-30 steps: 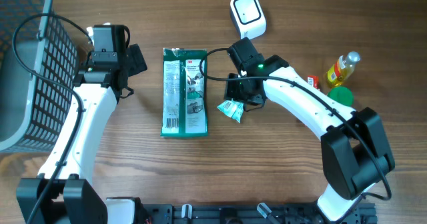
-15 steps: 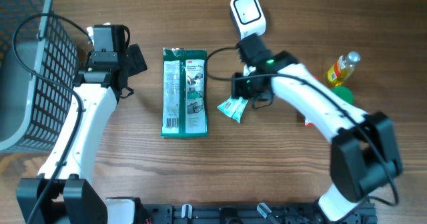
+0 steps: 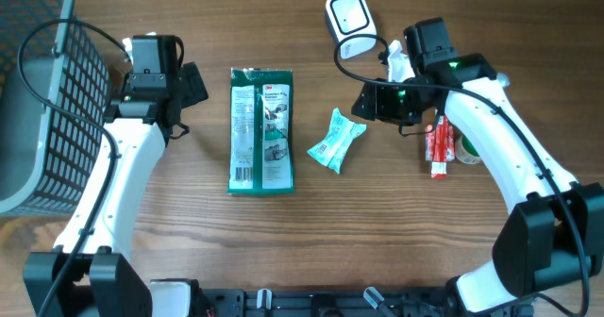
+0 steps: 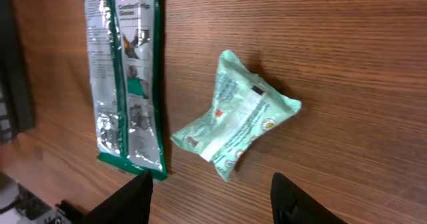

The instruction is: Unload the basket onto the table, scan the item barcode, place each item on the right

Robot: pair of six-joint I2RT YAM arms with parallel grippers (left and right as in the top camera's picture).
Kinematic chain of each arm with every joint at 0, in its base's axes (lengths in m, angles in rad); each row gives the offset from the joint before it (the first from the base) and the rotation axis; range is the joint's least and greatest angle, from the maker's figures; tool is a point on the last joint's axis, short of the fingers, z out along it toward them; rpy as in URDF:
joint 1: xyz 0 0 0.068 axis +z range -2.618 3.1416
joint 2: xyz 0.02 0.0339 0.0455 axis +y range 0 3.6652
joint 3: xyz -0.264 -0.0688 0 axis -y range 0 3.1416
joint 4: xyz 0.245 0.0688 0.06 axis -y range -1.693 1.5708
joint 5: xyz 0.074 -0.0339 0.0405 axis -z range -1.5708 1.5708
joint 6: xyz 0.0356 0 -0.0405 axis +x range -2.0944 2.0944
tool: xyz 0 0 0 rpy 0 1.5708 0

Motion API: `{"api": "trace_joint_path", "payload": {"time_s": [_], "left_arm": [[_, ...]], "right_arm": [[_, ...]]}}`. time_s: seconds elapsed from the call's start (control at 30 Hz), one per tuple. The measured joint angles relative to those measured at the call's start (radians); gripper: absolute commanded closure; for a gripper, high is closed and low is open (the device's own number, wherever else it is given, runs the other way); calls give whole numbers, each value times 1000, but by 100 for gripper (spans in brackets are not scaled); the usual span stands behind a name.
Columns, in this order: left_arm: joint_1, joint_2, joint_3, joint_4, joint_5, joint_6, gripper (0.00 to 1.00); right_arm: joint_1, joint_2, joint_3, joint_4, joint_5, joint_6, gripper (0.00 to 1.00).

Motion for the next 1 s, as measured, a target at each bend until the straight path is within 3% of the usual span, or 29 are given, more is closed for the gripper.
{"api": "trace_joint_path", "payload": {"time_s": [0.33, 0.53, 0.73, 1.0], "left_arm": [[0, 0, 0, 0, 0, 0, 0], [0, 0, 0, 0, 0, 0, 0], [0, 0, 0, 0, 0, 0, 0], [0, 0, 0, 0, 0, 0, 0]], "right_arm": [[29, 0, -100, 70, -64, -65, 45], [51, 0, -144, 154, -94, -87, 64], [51, 0, -217, 276, -100, -72, 71], [51, 0, -348, 493, -129, 19, 91]]}}
